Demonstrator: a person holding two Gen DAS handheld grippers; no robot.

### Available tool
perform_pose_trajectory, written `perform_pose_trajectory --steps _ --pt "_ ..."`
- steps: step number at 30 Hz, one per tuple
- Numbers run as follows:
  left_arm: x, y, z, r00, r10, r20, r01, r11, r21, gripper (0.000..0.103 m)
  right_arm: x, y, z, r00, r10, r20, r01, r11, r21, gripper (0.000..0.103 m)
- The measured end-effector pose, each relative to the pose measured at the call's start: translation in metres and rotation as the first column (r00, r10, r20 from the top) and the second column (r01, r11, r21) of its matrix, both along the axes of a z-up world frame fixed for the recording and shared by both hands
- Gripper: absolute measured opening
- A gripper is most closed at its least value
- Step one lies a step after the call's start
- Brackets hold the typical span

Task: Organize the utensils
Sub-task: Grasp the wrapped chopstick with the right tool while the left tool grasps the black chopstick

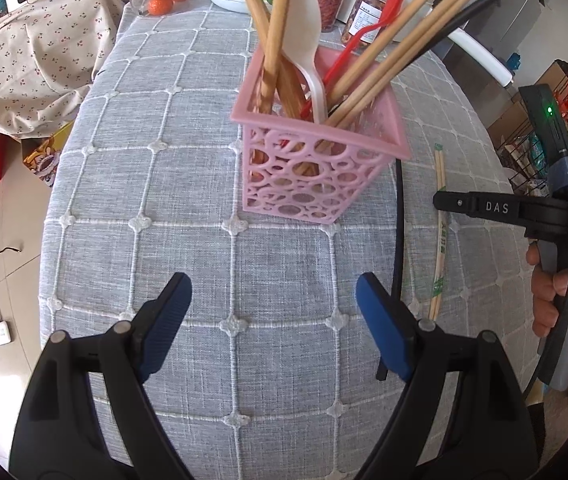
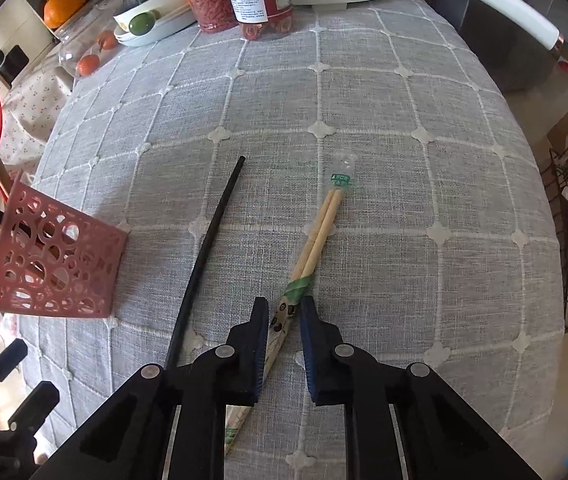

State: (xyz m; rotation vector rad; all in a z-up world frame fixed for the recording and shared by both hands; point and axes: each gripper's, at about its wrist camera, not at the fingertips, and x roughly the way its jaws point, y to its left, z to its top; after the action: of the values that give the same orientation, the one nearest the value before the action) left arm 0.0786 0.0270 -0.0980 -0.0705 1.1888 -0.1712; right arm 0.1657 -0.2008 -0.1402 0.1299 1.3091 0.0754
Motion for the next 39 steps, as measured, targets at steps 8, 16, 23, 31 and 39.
perform_pose_trajectory --steps 8,16,23,31,39 --pt "-0.003 -0.008 0.001 1.0 0.001 0.006 -0.001 1.0 0.004 0.084 0.01 -0.001 -0.001 0.997 -0.039 0.059 0.043 0.997 -0.063 0.027" --pt "-0.011 -0.024 0.004 0.996 -0.084 0.001 0.084 0.996 -0.008 0.084 0.001 0.01 0.0 0.998 0.044 0.055 -0.035 0.988 -0.15 0.005" --pt "-0.021 -0.058 0.008 0.977 -0.212 0.025 0.211 0.977 0.022 0.075 -0.031 -0.033 0.014 0.996 -0.02 0.084 0.024 0.998 -0.059 0.005" --pt "-0.004 -0.128 -0.014 0.941 -0.335 0.04 0.323 0.929 0.181 0.034 -0.062 -0.073 0.04 0.991 -0.024 0.134 0.021 1.0 0.021 0.005" --pt "0.051 -0.158 -0.025 0.955 -0.255 0.151 0.202 0.934 0.296 0.03 -0.072 -0.104 0.041 0.989 -0.046 0.141 0.038 0.997 0.065 0.005"
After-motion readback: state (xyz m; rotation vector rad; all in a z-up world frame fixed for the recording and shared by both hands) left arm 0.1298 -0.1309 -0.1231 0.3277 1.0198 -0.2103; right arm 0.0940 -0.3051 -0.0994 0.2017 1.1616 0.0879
